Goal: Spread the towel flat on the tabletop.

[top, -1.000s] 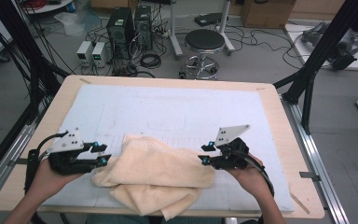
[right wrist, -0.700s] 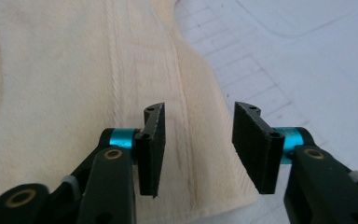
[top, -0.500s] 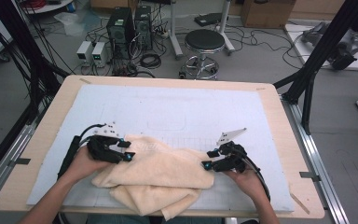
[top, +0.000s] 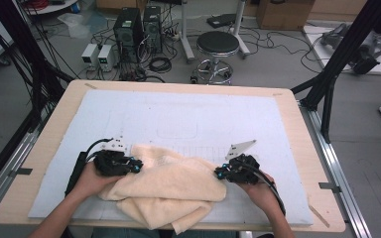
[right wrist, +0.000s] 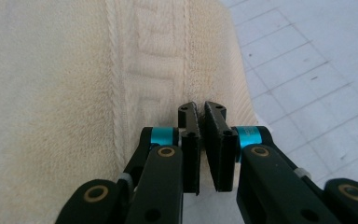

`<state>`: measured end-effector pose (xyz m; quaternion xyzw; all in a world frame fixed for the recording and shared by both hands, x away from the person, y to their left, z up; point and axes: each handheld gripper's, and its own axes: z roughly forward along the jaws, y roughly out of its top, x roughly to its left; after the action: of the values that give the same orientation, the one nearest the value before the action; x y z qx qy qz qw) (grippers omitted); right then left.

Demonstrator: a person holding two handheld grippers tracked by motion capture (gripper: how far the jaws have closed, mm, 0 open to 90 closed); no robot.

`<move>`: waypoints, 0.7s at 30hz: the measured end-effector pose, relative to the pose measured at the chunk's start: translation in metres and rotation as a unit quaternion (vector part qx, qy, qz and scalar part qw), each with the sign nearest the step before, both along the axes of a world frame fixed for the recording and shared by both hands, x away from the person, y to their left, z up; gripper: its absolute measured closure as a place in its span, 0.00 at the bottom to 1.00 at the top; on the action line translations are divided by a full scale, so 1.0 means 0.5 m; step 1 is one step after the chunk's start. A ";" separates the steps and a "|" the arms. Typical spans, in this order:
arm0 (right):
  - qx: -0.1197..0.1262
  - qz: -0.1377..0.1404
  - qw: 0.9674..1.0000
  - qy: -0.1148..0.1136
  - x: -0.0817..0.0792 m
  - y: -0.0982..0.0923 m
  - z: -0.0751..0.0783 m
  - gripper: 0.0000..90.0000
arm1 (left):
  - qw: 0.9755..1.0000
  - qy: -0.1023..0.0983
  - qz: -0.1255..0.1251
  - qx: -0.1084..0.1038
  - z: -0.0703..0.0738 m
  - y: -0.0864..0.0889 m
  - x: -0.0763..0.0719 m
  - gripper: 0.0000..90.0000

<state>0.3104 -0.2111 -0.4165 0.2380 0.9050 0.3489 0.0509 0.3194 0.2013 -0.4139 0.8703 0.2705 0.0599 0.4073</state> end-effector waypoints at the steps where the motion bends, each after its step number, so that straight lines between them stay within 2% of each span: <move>1: -0.002 0.003 1.000 -0.007 0.002 0.000 0.005 0.95 | 1.000 -0.007 0.004 0.001 0.006 0.003 0.001 0.90; 2: 0.000 0.002 1.000 -0.012 0.003 -0.001 0.013 0.95 | 1.000 -0.009 0.010 -0.008 0.012 0.005 0.001 0.90; 6: 0.007 -0.008 0.999 -0.032 0.010 -0.009 0.049 0.95 | 0.999 -0.026 0.025 -0.017 0.038 0.016 0.003 0.91; 7: 0.007 -0.010 0.999 -0.040 0.012 -0.010 0.058 0.95 | 0.999 -0.034 0.028 -0.012 0.045 0.018 0.002 0.91; 9: 0.008 -0.017 0.998 -0.053 0.016 -0.013 0.076 0.95 | 0.999 -0.038 0.029 -0.022 0.055 0.021 0.001 0.91; 10: 0.009 -0.021 0.998 -0.060 0.019 -0.014 0.083 0.95 | 0.999 -0.035 0.024 -0.021 0.056 0.022 0.001 0.90; 12: 0.005 -0.023 0.997 -0.071 0.024 -0.013 0.090 0.95 | 1.000 -0.006 0.008 -0.013 0.048 0.020 0.005 0.89; 13: 0.002 -0.025 0.997 -0.069 0.027 -0.011 0.088 0.95 | 1.000 0.002 0.003 -0.004 0.044 0.020 0.008 0.85; 14: -0.013 -0.023 0.998 -0.058 0.035 -0.005 0.077 0.95 | 1.000 -0.002 0.013 -0.002 0.043 0.022 0.011 0.75; 15: -0.013 -0.023 0.998 -0.058 0.035 -0.005 0.077 0.95 | 1.000 -0.007 0.030 -0.007 0.045 0.026 0.017 0.75; 17: -0.028 -0.018 0.998 -0.054 0.041 0.001 0.062 0.95 | 0.998 -0.013 0.056 -0.026 0.054 0.036 0.029 0.74; 18: -0.031 -0.019 0.998 -0.050 0.041 0.002 0.056 0.95 | 0.997 -0.020 0.067 -0.028 0.056 0.039 0.035 0.74; 19: -0.032 -0.017 0.998 -0.042 0.042 0.004 0.049 0.95 | 0.997 -0.019 0.072 -0.023 0.055 0.040 0.041 0.74; 21: -0.030 -0.014 0.999 -0.032 0.043 0.002 0.029 0.94 | 0.997 -0.016 0.074 0.012 0.045 0.035 0.053 0.73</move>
<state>0.3317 -0.2099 -0.4018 0.2379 0.9094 0.3287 0.0918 0.3462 0.2189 -0.3916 0.8514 0.3271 0.1069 0.3958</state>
